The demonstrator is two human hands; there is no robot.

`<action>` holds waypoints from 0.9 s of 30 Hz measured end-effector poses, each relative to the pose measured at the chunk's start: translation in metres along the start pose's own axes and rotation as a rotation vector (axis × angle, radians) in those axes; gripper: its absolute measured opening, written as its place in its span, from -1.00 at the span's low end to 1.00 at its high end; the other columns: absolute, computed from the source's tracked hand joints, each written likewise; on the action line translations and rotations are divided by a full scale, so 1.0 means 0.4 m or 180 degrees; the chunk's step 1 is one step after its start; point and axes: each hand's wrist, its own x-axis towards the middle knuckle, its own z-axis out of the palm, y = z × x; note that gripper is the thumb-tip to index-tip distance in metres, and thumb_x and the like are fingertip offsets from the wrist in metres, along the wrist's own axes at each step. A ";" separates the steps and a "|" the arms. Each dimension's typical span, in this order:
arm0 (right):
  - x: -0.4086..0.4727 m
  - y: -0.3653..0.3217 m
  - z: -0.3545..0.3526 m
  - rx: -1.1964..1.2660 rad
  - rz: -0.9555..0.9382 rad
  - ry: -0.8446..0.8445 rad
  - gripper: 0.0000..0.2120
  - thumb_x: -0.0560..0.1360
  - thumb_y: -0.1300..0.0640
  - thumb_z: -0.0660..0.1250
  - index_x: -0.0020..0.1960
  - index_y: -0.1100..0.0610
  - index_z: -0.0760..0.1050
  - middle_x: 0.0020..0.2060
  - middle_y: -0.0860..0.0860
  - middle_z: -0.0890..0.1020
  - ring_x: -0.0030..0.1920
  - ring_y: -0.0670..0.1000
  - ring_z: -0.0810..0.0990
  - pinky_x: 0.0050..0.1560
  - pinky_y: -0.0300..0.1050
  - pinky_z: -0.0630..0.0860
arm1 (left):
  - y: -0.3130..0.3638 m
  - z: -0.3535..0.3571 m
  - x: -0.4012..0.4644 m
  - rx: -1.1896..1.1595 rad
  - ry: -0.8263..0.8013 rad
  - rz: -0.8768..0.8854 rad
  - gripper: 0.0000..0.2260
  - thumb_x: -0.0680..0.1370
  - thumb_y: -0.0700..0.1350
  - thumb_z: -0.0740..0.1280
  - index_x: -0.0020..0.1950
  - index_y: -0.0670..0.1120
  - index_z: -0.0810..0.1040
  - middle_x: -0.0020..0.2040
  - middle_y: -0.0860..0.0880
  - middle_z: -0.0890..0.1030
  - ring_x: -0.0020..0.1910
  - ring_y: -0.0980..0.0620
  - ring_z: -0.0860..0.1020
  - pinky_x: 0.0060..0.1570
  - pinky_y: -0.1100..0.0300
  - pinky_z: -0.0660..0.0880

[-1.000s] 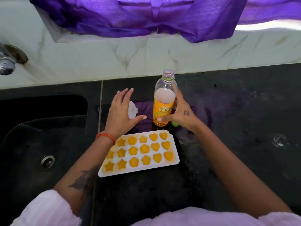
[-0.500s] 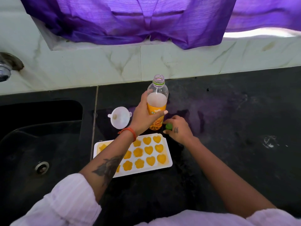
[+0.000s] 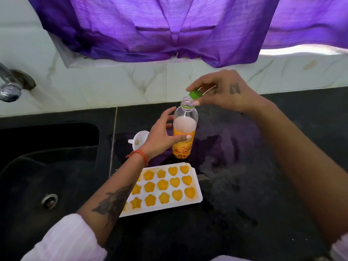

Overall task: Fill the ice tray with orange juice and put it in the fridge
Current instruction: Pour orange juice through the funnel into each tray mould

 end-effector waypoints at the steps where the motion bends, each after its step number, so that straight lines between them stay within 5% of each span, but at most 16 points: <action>1: 0.015 -0.014 0.001 -0.0294 -0.0141 -0.0166 -0.68 0.37 0.14 0.50 0.11 0.09 0.62 -0.04 -0.04 0.66 -0.12 -0.14 0.60 -0.04 -0.33 0.52 | 0.010 -0.004 0.002 0.0011 -0.0014 0.0061 -0.24 0.32 -0.04 0.56 0.42 0.10 0.25 0.30 0.05 0.47 0.24 0.01 0.50 0.15 0.04 0.54; 4: 0.054 -0.024 0.008 -0.0969 -0.0413 -0.0532 -0.70 0.40 0.18 0.47 0.14 0.12 0.62 0.03 0.01 0.67 -0.13 -0.11 0.56 -0.11 -0.36 0.46 | 0.032 -0.010 0.011 0.0029 -0.0009 0.0200 -0.33 0.34 -0.06 0.54 0.38 0.08 0.32 0.25 0.04 0.52 0.20 0.02 0.53 0.03 0.18 0.53; 10: 0.090 -0.042 0.021 -0.1585 -0.0713 -0.0846 -0.74 0.46 0.16 0.42 0.14 0.12 0.61 0.03 0.04 0.67 -0.15 -0.08 0.54 -0.10 -0.31 0.39 | 0.028 -0.011 0.013 -0.0070 0.0023 0.0231 -0.39 0.35 -0.07 0.54 0.34 0.09 0.37 0.17 0.03 0.55 0.15 0.01 0.56 0.07 0.05 0.58; 15: 0.091 -0.046 0.042 -0.2548 -0.0505 -0.0882 -0.55 0.58 -0.11 0.15 0.08 0.25 0.57 -0.13 0.15 0.63 -0.20 0.09 0.59 -0.18 -0.18 0.35 | 0.029 0.001 0.006 -0.0052 0.0120 0.0297 -0.40 0.40 -0.06 0.50 0.35 0.16 0.30 0.22 0.05 0.50 0.17 0.05 0.53 0.05 0.16 0.57; 18: 0.086 -0.049 0.039 -0.2459 -0.0221 -0.0893 -0.37 0.53 -0.26 0.05 0.01 0.27 0.59 -0.20 0.15 0.63 -0.28 0.04 0.54 -0.26 -0.20 0.35 | 0.025 0.006 0.004 0.0142 0.0062 0.0359 -0.33 0.40 0.00 0.49 0.43 0.10 0.25 0.35 0.01 0.42 0.23 0.03 0.48 0.07 0.19 0.54; 20: 0.084 -0.047 0.014 -0.2068 -0.0027 -0.1042 -0.37 0.48 -0.31 0.13 0.18 0.21 0.55 -0.01 0.15 0.65 -0.11 0.08 0.60 -0.14 -0.16 0.47 | 0.004 0.008 0.002 0.0284 0.0042 0.0331 -0.19 0.33 0.11 0.52 0.47 0.15 0.16 0.42 0.03 0.28 0.36 0.00 0.38 0.22 0.07 0.48; 23: 0.071 -0.054 -0.015 -0.1786 -0.0329 -0.1214 -0.42 0.46 0.03 0.40 0.44 0.02 0.32 0.34 0.05 0.48 0.20 0.05 0.55 0.09 -0.20 0.42 | -0.028 0.014 -0.011 0.0529 0.0032 0.0190 -0.03 0.26 0.19 0.53 0.50 0.20 0.01 0.52 0.03 0.13 0.49 -0.01 0.19 0.41 -0.06 0.27; 27: 0.073 -0.048 0.011 -0.1717 -0.0702 -0.1038 -0.67 0.50 0.19 0.36 0.26 0.05 0.54 0.16 0.06 0.62 -0.04 -0.06 0.60 -0.02 -0.27 0.42 | -0.027 0.032 -0.019 0.0168 -0.0022 0.0090 -0.25 0.40 0.04 0.49 0.48 0.10 0.16 0.39 0.00 0.41 0.32 0.02 0.43 0.22 0.03 0.49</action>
